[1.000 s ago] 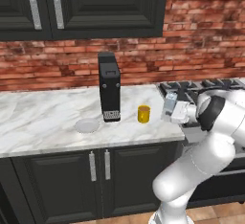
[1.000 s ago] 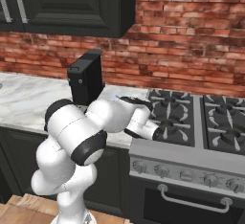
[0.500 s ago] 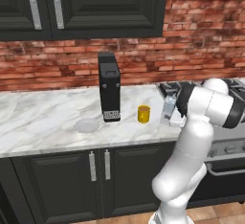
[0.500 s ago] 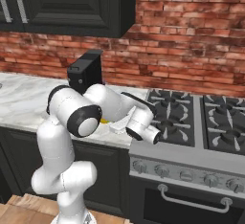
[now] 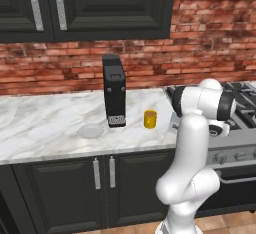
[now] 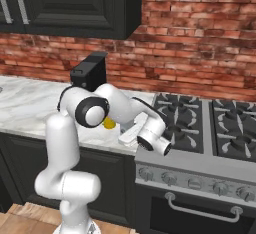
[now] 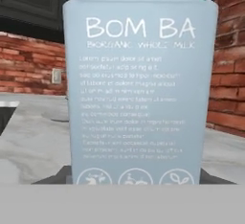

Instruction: Take a sugar cube from the saucer and place it inside the coffee. Then, grab milk from the fridge and place it next to the coffee on the counter to sweeten the coffee.

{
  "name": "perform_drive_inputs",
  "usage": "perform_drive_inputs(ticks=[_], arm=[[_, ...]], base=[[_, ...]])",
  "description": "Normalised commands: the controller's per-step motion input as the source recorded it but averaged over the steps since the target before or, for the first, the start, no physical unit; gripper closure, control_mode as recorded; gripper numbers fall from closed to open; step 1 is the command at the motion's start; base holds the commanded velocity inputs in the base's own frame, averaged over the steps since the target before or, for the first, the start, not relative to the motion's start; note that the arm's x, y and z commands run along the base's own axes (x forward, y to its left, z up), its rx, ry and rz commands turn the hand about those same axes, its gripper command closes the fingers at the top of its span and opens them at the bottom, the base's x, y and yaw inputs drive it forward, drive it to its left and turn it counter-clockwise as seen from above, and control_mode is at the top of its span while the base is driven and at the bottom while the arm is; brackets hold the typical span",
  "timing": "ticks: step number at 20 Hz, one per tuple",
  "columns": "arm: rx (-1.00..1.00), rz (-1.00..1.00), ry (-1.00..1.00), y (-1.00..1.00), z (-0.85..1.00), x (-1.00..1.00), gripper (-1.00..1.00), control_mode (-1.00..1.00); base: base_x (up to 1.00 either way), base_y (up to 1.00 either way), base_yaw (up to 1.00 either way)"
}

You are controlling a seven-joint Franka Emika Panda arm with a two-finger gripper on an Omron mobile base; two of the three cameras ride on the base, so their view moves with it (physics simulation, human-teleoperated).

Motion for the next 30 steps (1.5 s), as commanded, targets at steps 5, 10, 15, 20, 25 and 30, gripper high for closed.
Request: perform_drive_inputs(ticks=[5, 10, 15, 20, 25, 30], arm=[[-0.01, 0.0, 0.0, 0.2, -0.06, 0.29, 1.0, -1.0], [0.0, 0.03, 0.02, 0.31, -0.07, 0.48, 1.0, -1.0], [0.0, 0.04, 0.04, 0.32, -0.22, 0.2, -1.0, -1.0], [0.0, 0.03, 0.02, 0.01, -0.04, 0.0, -1.0, -1.0], [0.0, 0.0, 0.0, 0.0, 0.12, -0.02, -1.0, -1.0], [0.0, 0.0, -0.01, -0.08, 0.37, -0.13, -1.0, -1.0]], base=[[0.0, 0.0, 0.0], [0.0, 0.0, 0.0], [0.0, 0.0, 0.0], [0.0, 0.0, 0.0], [0.0, 0.0, 0.0], [0.0, 0.0, 0.0]])
